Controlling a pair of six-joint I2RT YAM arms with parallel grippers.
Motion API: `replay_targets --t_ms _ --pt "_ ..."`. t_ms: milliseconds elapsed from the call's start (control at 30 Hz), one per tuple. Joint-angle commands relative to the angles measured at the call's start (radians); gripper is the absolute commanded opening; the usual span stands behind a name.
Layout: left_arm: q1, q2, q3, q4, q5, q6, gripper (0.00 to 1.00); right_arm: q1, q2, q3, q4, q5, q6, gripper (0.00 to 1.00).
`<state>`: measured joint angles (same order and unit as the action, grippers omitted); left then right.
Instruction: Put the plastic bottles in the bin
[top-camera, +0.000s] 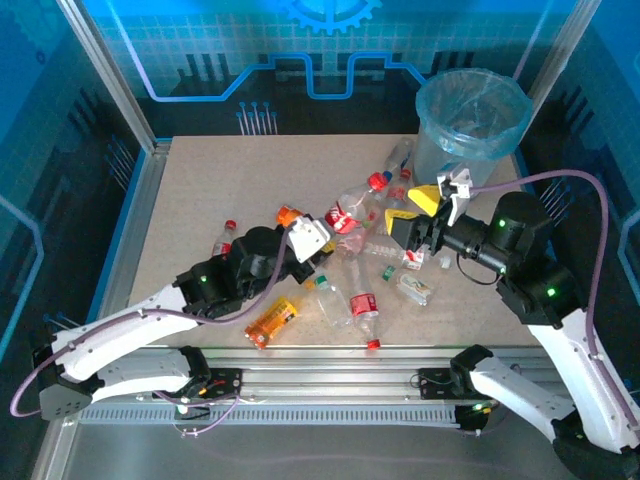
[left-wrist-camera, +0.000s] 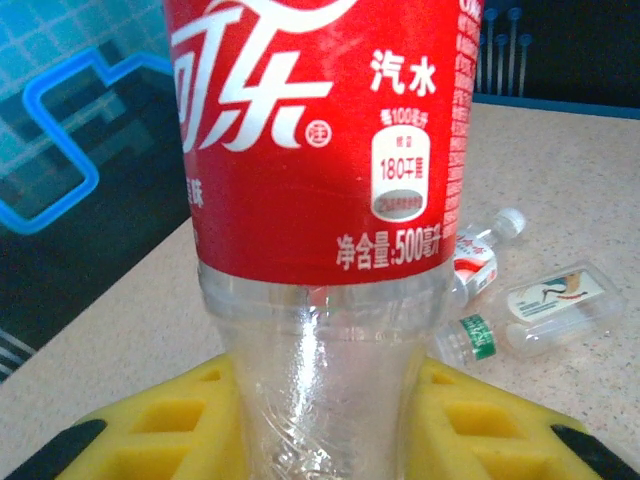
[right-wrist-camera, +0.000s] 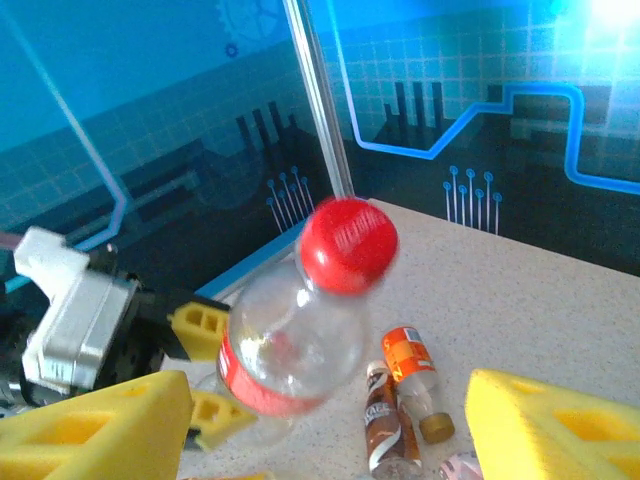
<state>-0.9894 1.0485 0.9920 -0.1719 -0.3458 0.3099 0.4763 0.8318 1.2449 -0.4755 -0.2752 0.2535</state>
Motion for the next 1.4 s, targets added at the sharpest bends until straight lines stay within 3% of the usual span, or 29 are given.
replay_targets --t_ms 0,267,567,700,833,867,900,1033,1100,1367 --pt "-0.041 0.029 0.003 0.057 -0.006 0.077 0.14 -0.013 0.036 0.061 -0.02 -0.071 0.031 0.73" --pt "-0.067 0.046 -0.028 0.142 0.007 0.039 0.14 -0.031 0.118 0.126 -0.088 -0.059 0.136 0.66" --pt "-0.067 -0.005 -0.063 0.2 -0.001 0.026 0.12 -0.055 0.147 0.127 -0.081 -0.144 0.173 0.53" --pt "-0.067 -0.01 -0.072 0.206 -0.009 0.029 0.13 -0.057 0.151 0.135 -0.068 -0.172 0.169 0.38" --pt "-0.067 -0.007 -0.075 0.208 -0.034 0.01 0.2 -0.058 0.157 0.161 -0.101 -0.139 0.135 0.08" --pt "-0.067 -0.005 -0.073 0.211 -0.041 -0.002 0.24 -0.058 0.159 0.176 -0.116 -0.116 0.119 0.03" --pt "-0.067 -0.004 -0.07 0.215 -0.047 -0.02 0.36 -0.058 0.162 0.194 -0.13 -0.082 0.102 0.0" --pt "-0.068 -0.004 -0.061 0.245 -0.058 -0.124 0.77 -0.059 0.202 0.281 -0.146 0.151 0.028 0.0" --pt "-0.067 -0.009 -0.057 0.271 -0.053 -0.175 0.83 -0.06 0.252 0.354 -0.148 0.308 -0.015 0.0" --pt "-0.068 -0.051 -0.052 0.283 -0.048 -0.254 0.84 -0.07 0.488 0.6 -0.018 0.863 -0.191 0.0"
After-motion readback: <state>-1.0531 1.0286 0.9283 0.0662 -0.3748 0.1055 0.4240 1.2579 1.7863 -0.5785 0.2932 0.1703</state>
